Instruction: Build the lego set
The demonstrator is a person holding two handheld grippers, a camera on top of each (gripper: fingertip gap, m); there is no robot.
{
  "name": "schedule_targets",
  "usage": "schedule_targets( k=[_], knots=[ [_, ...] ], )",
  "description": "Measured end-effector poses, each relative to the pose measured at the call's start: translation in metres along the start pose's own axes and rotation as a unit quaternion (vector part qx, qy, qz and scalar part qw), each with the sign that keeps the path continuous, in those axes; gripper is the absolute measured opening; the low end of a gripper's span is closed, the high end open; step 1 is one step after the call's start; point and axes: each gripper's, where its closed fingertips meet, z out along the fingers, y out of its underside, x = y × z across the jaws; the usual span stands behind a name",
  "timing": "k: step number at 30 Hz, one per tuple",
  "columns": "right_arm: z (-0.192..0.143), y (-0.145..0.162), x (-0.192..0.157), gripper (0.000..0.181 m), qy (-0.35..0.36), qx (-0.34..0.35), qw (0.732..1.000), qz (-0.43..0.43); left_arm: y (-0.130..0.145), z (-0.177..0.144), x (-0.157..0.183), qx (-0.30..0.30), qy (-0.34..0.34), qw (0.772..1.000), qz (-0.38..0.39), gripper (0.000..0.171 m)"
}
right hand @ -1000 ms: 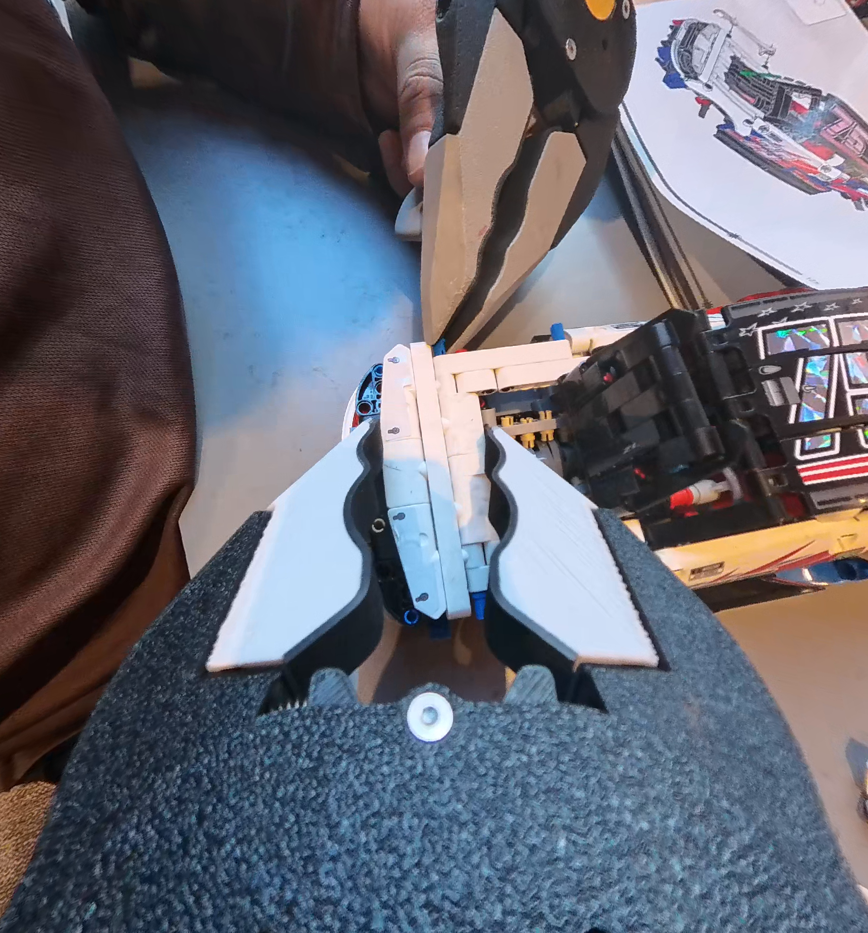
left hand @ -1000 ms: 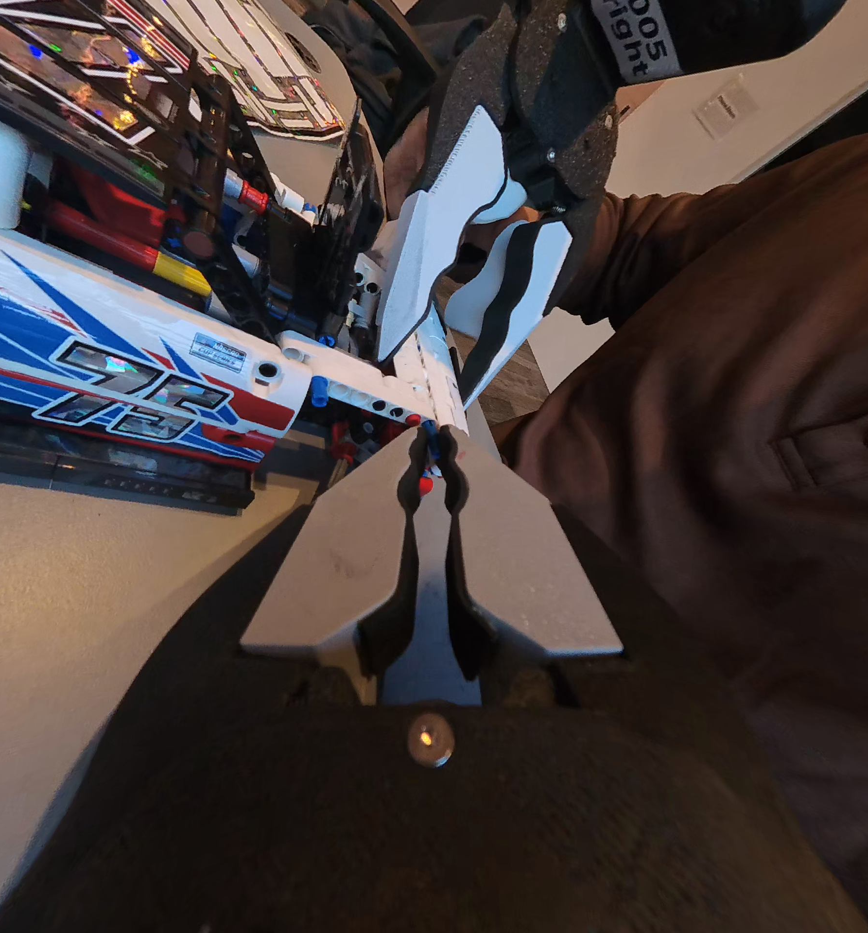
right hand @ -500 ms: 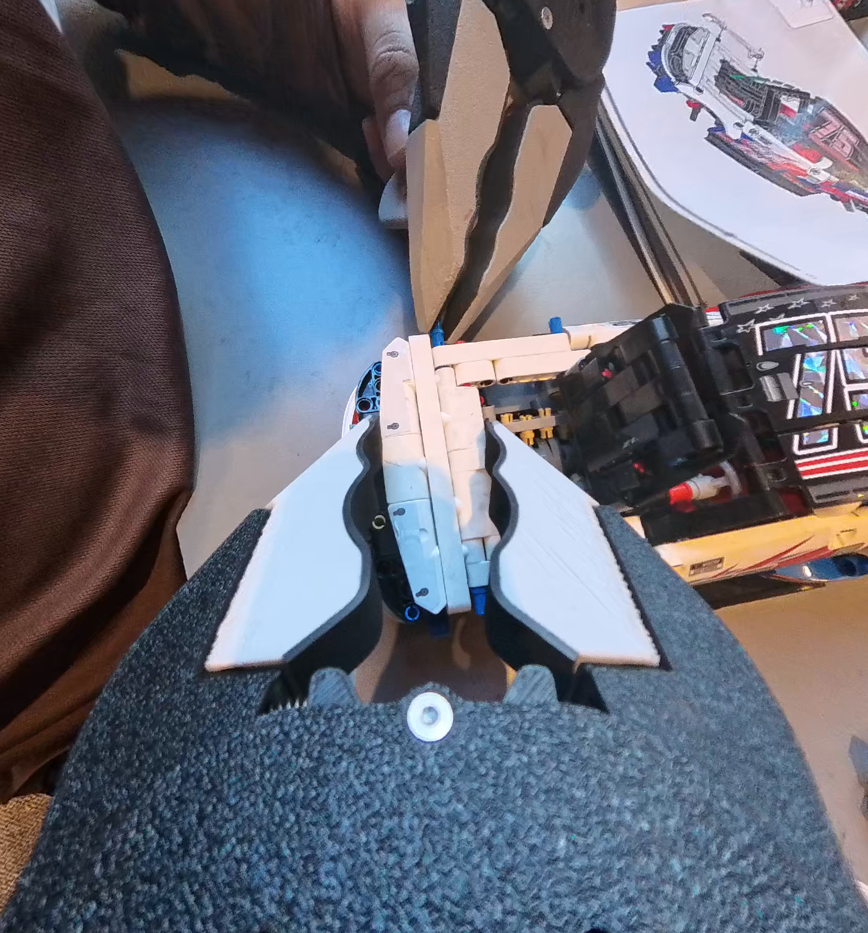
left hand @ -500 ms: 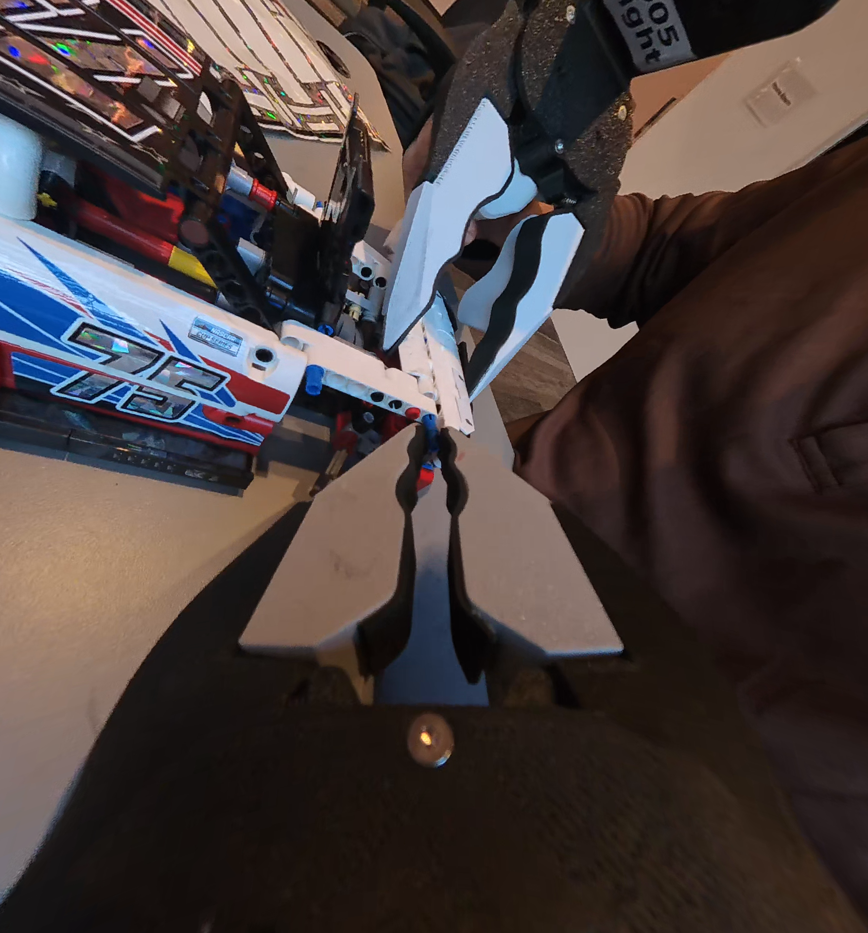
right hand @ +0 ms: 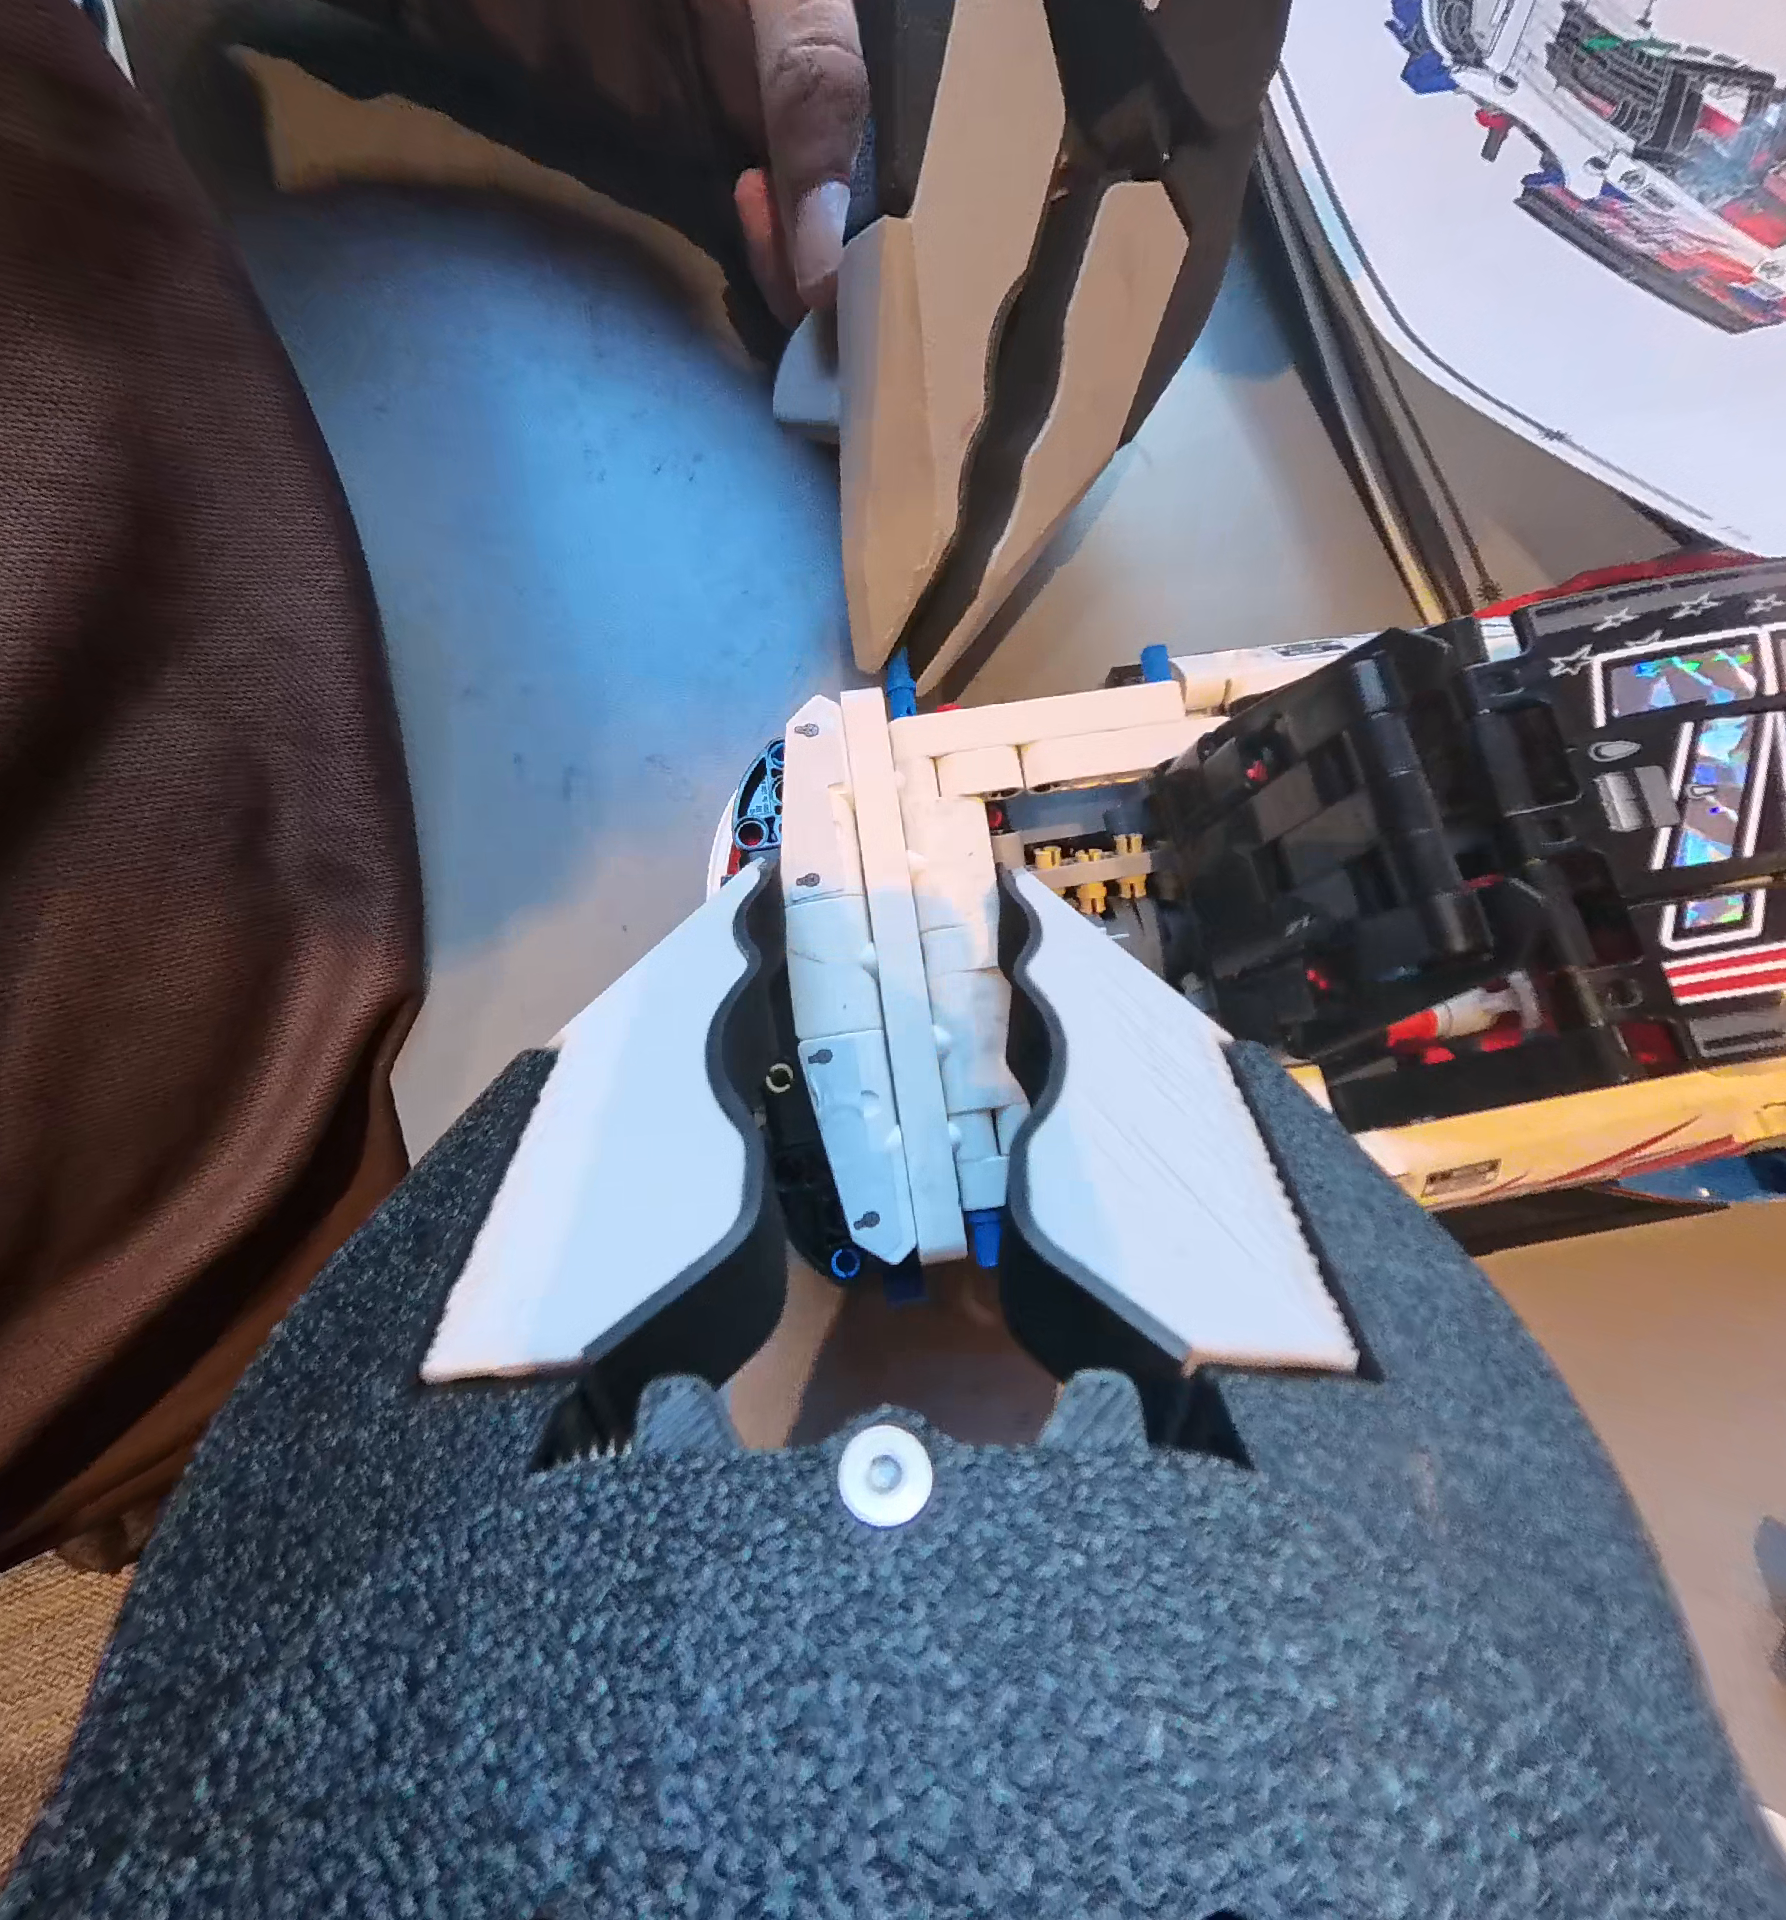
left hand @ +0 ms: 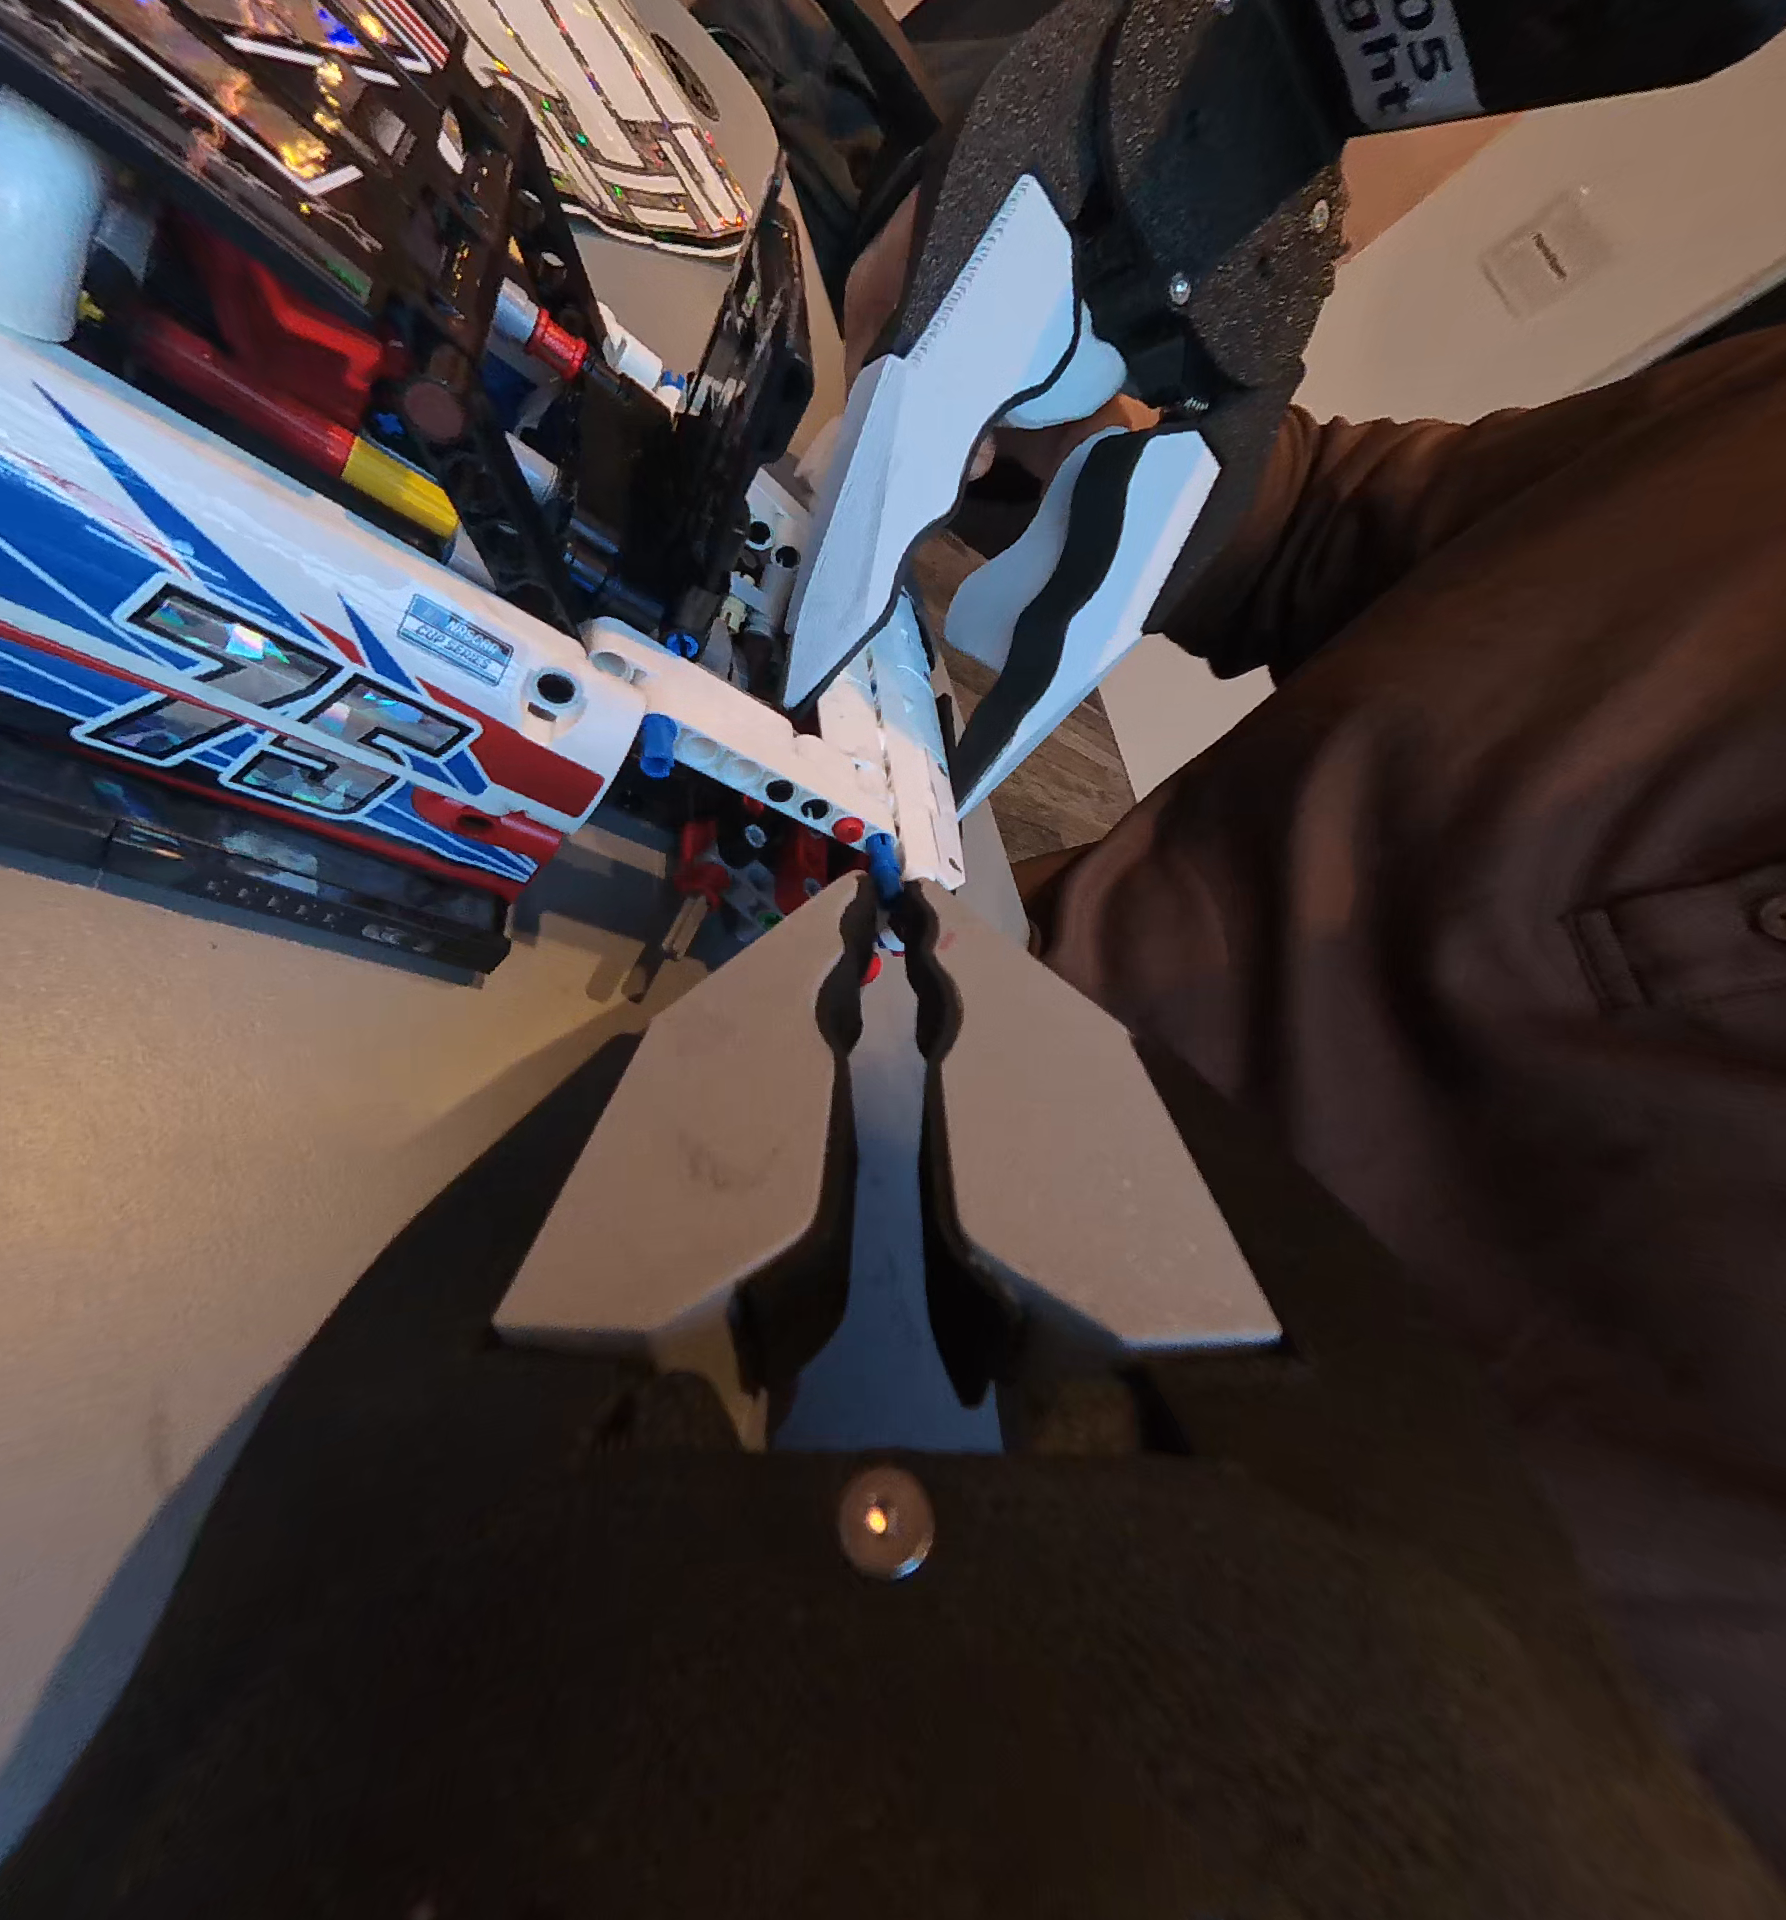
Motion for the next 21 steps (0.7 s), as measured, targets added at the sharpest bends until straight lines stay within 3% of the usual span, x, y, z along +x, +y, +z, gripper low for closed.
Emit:
schedule_targets(
  k=[11, 21],
  knots=[
    [0.0003, -0.0004, -0.0005, 0.039, -0.005, 0.016, 1.0, -0.014, 0.0003, 0.0016, -0.0015, -0.014, 0.02, 1.0, 0.01, 0.001],
    [0.0003, -0.0008, -0.0008, 0.038, 0.001, 0.019, 0.999, -0.029, -0.0016, 0.0024, -0.0016, 0.003, 0.037, 0.998, -0.052, 0.0]
  ],
)
